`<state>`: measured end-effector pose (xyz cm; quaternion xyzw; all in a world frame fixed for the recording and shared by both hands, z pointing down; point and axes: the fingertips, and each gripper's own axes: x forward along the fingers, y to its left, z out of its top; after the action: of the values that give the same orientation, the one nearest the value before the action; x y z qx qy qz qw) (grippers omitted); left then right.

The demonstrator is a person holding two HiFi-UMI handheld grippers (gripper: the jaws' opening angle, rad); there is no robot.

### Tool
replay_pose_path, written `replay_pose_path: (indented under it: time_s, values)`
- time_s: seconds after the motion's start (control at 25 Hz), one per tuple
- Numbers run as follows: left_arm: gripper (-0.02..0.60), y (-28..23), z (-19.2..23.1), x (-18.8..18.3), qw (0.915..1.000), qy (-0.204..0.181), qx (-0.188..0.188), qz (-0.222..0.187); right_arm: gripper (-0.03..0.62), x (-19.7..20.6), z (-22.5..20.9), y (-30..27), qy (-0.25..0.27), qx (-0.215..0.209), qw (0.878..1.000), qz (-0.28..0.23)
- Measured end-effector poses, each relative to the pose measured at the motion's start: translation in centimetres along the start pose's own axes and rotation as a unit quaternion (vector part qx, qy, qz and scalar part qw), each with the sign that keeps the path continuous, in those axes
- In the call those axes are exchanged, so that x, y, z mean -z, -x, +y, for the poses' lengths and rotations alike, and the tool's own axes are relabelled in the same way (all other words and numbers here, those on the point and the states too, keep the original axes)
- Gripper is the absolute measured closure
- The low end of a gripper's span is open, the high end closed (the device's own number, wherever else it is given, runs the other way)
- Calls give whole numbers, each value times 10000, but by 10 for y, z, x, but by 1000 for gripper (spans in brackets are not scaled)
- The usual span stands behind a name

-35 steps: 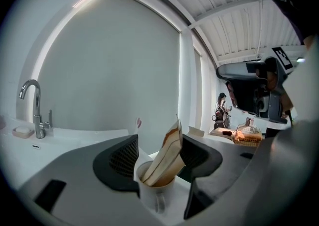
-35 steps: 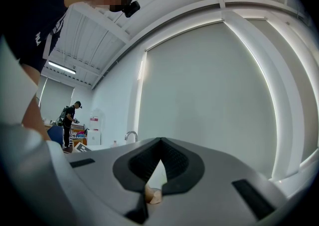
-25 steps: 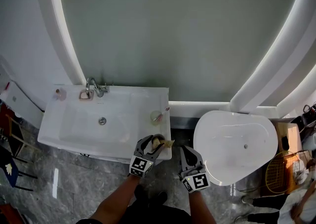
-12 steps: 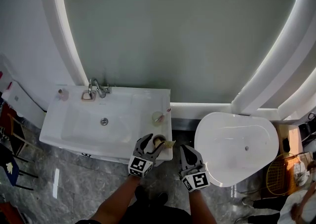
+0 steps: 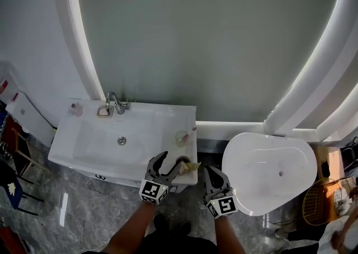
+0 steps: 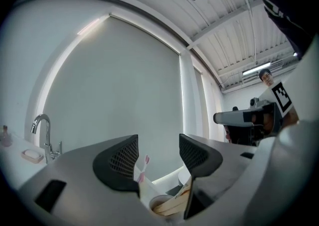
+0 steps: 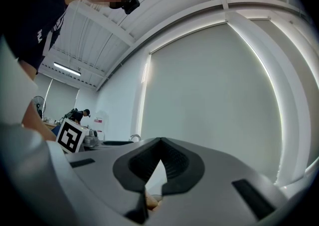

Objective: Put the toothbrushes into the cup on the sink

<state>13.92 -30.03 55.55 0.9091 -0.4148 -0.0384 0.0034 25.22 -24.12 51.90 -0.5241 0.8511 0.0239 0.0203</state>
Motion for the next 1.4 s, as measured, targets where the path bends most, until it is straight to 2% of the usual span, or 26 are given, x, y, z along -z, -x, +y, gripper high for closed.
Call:
replay_pose_path:
  time_s: [0.4, 0.68, 0.84, 0.92, 1.0, 1.12, 1.4]
  values:
    - [322, 59, 11, -47, 9986, -266, -310, -345, 566, -1, 4, 9, -16, -2, 10000, 10]
    - [322, 95, 1, -49, 9979, -227, -502, -346, 566, 4, 3, 20, -167, 97, 9998, -14]
    - [324, 100, 2, -49, 9977, -243, -536, -339, 566, 2, 6, 21, -48, 53, 10000, 59]
    - [350, 101, 2, -47, 9976, -253, -551, -347, 566, 3, 6, 22, -56, 53, 10000, 54]
    - [438, 102, 2, -50, 9972, -240, -587, -404, 566, 2, 6, 23, -40, 49, 10000, 49]
    - [518, 103, 2, -55, 9968, -211, -620, -464, 566, 1, 7, 24, -22, 50, 10000, 63]
    - [553, 101, -7, -52, 9975, -271, -535, -384, 566, 1, 10, 27, -89, 51, 9999, 47]
